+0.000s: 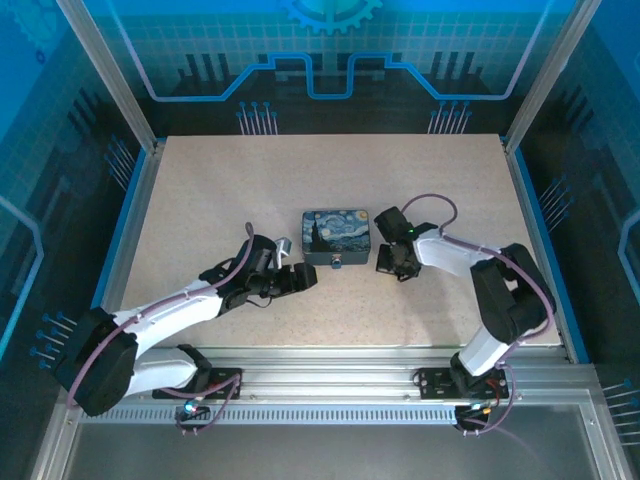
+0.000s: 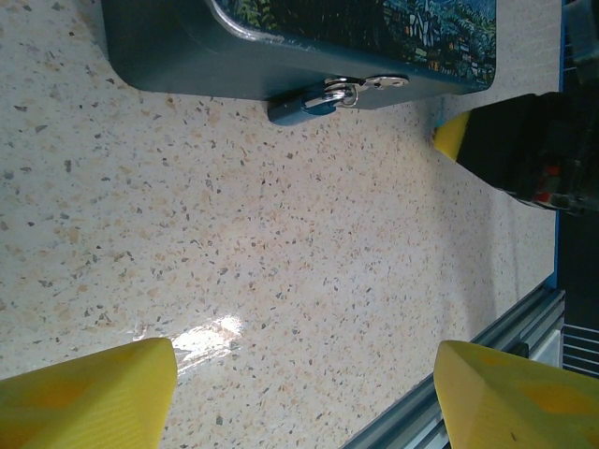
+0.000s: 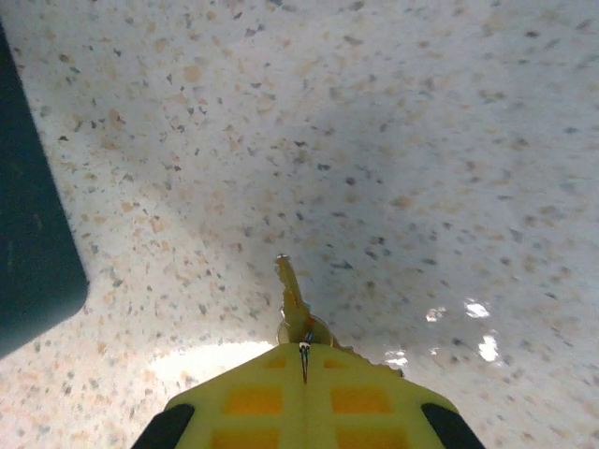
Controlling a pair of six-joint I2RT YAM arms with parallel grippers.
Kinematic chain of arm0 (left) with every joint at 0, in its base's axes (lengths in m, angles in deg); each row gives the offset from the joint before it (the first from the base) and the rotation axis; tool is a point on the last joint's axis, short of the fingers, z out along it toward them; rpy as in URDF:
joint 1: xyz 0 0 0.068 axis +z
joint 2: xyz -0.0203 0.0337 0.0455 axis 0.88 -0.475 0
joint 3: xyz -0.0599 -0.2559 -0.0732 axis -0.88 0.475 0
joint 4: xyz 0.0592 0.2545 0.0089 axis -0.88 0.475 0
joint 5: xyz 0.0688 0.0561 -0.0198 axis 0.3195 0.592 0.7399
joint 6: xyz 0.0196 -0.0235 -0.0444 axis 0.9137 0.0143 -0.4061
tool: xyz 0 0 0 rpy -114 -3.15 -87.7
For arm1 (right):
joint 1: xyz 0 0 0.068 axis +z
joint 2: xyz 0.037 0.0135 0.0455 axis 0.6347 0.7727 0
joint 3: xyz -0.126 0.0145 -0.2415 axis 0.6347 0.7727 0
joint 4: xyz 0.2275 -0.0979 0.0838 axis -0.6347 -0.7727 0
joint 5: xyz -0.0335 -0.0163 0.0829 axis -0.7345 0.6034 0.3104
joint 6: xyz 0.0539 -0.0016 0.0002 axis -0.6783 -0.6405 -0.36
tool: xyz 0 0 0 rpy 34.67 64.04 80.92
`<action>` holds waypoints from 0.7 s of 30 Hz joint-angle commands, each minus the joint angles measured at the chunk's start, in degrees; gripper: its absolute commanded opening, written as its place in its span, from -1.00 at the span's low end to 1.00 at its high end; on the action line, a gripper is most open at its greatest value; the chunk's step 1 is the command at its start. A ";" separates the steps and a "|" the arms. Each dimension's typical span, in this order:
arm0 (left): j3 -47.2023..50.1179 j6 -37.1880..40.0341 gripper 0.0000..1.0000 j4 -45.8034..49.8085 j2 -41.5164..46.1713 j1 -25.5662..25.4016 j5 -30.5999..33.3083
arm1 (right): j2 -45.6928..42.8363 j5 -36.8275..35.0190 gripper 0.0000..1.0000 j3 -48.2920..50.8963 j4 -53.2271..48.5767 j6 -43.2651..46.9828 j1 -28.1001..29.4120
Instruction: Unlock the padlock with the key
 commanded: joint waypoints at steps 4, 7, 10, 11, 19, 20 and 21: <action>-4.02 0.84 0.48 1.05 0.65 -0.45 1.08 | -11.76 3.63 -1.00 1.71 -0.08 5.68 -2.06; -6.98 1.59 0.48 2.01 0.92 -0.28 0.86 | -17.71 6.79 -1.00 2.00 0.76 8.73 -2.49; -10.33 2.29 0.47 2.74 0.84 -0.15 -0.35 | -23.82 12.76 -1.00 2.00 3.23 12.46 -2.73; -11.43 2.42 0.46 2.93 0.75 0.00 -0.81 | -25.72 14.84 -1.00 2.00 4.16 13.75 -2.79; -20.15 3.02 0.25 3.16 -0.32 1.75 -8.35 | -36.67 28.29 -1.00 2.00 8.61 22.12 -2.81; -20.96 3.29 0.23 3.38 -0.23 1.82 -8.77 | -37.52 30.13 -1.00 3.54 9.50 22.66 -2.81; -21.82 3.56 0.22 3.35 -0.05 1.74 -9.38 | -38.32 31.99 -1.00 3.83 10.31 23.03 -2.81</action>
